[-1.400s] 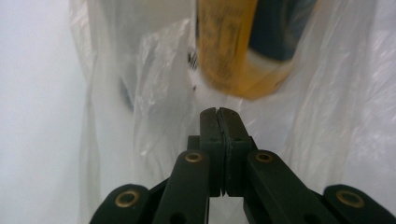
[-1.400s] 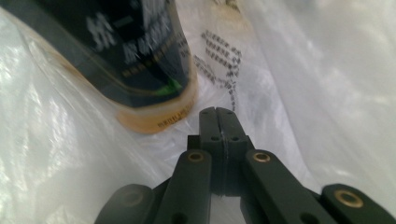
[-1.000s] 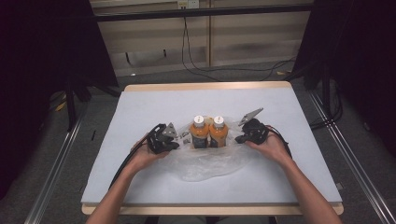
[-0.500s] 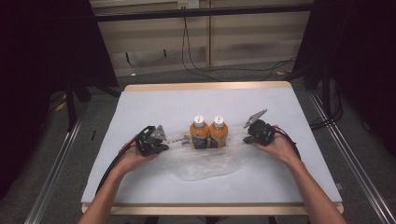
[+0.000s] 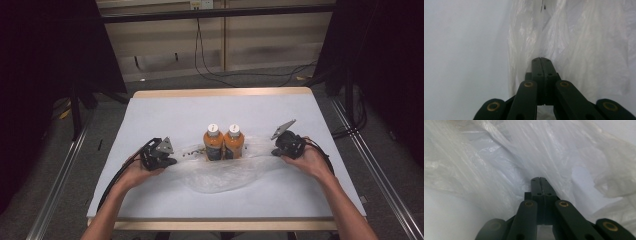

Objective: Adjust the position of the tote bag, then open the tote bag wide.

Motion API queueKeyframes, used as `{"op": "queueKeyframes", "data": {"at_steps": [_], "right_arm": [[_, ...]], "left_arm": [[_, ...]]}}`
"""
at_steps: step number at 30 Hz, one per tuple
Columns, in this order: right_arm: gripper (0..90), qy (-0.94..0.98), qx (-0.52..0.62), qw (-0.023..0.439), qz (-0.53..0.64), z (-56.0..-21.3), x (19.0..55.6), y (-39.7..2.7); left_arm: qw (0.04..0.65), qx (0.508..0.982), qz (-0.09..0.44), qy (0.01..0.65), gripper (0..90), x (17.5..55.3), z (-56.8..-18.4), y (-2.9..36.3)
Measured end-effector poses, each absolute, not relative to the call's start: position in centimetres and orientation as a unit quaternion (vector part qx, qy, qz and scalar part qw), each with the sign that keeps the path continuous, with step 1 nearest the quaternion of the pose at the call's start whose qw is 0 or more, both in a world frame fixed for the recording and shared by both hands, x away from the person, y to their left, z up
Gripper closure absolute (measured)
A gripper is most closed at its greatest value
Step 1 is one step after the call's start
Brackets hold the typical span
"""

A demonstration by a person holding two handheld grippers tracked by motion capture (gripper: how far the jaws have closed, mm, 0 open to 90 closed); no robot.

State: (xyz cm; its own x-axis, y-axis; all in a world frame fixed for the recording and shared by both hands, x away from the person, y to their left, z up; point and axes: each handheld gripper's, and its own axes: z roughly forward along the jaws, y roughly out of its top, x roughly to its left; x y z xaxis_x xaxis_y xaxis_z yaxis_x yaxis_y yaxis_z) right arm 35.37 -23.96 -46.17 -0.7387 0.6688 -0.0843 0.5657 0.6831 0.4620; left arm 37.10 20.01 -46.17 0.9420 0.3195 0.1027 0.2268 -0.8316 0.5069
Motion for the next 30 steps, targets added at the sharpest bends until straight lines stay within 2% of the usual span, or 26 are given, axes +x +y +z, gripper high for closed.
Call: {"op": "queueKeyframes", "data": {"at_steps": [10, 20, 25, 30], "right_arm": [[90.0, 0.901, 0.350, 0.100, 0.236, -46.3, 34.3, -25.4], [90.0, 0.896, 0.356, 0.109, 0.241, -46.4, 33.8, -26.2], [90.0, 0.897, 0.353, 0.117, 0.239, -46.4, 33.7, -26.3], [90.0, 0.888, 0.365, 0.104, 0.261, -46.5, 34.0, -26.4]], "left_arm": [[0.245, 0.954, 0.102, 0.137, 90.0, 36.9, -46.2, 20.5], [0.242, 0.951, 0.123, 0.151, 90.0, 37.3, -46.4, 20.9], [0.251, 0.947, 0.112, 0.165, 90.0, 37.6, -46.3, 21.2], [0.281, 0.938, 0.079, 0.186, 90.0, 38.3, -46.5, 22.1]]}}
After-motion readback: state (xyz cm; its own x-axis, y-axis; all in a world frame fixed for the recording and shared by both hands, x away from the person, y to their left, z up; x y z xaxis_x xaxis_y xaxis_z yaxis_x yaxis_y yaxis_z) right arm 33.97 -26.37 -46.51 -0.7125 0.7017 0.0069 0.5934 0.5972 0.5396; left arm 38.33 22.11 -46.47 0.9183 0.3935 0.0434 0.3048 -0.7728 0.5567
